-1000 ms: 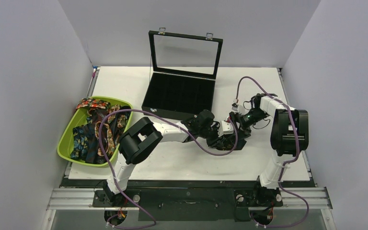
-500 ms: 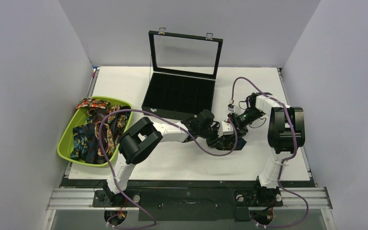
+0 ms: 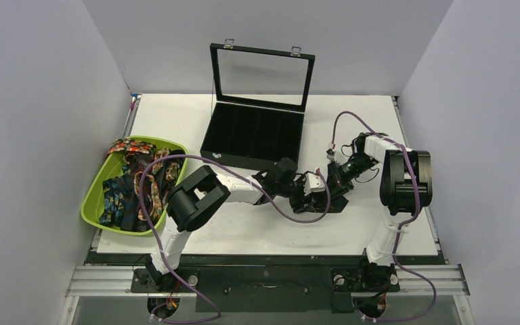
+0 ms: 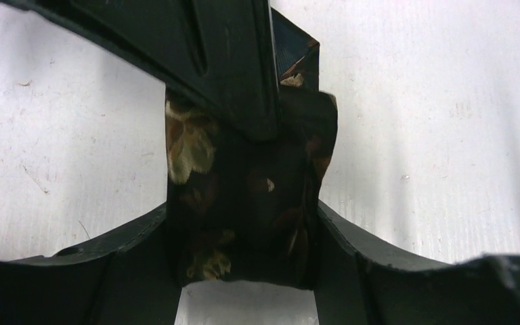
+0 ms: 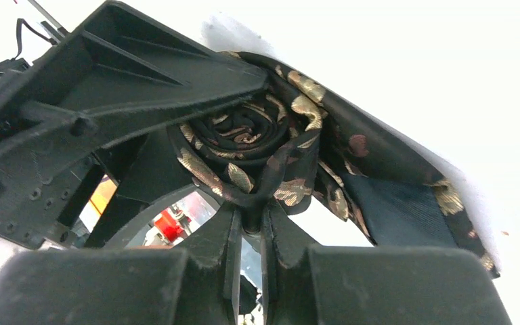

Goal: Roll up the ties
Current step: Roll the tie at the center of the board.

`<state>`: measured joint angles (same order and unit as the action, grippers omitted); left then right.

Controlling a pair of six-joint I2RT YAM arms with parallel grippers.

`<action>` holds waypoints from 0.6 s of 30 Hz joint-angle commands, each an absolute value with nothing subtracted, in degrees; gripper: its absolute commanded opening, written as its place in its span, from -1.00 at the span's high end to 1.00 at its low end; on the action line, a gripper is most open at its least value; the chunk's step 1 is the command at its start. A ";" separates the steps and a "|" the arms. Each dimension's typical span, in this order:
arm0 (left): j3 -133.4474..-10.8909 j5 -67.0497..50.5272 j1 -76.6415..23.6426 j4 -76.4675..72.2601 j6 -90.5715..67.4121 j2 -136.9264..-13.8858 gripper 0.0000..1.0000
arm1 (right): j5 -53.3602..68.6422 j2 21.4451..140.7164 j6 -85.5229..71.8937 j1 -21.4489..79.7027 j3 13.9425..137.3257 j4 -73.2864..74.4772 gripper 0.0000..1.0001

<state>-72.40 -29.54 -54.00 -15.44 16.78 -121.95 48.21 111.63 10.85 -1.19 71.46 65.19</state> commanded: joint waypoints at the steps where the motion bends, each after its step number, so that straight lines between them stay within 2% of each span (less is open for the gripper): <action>1: -69.19 -31.03 -52.78 -20.70 14.98 -120.07 -0.14 | 36.41 113.85 12.03 -2.77 70.70 60.73 1.00; 7: -69.58 -33.73 -52.94 -26.10 14.94 -120.18 -0.25 | 34.07 115.31 11.16 -3.18 71.80 60.80 1.00; 18: -75.86 -34.77 -54.20 -26.82 14.21 -124.53 -0.28 | 29.82 116.57 10.72 -2.21 72.52 59.98 1.00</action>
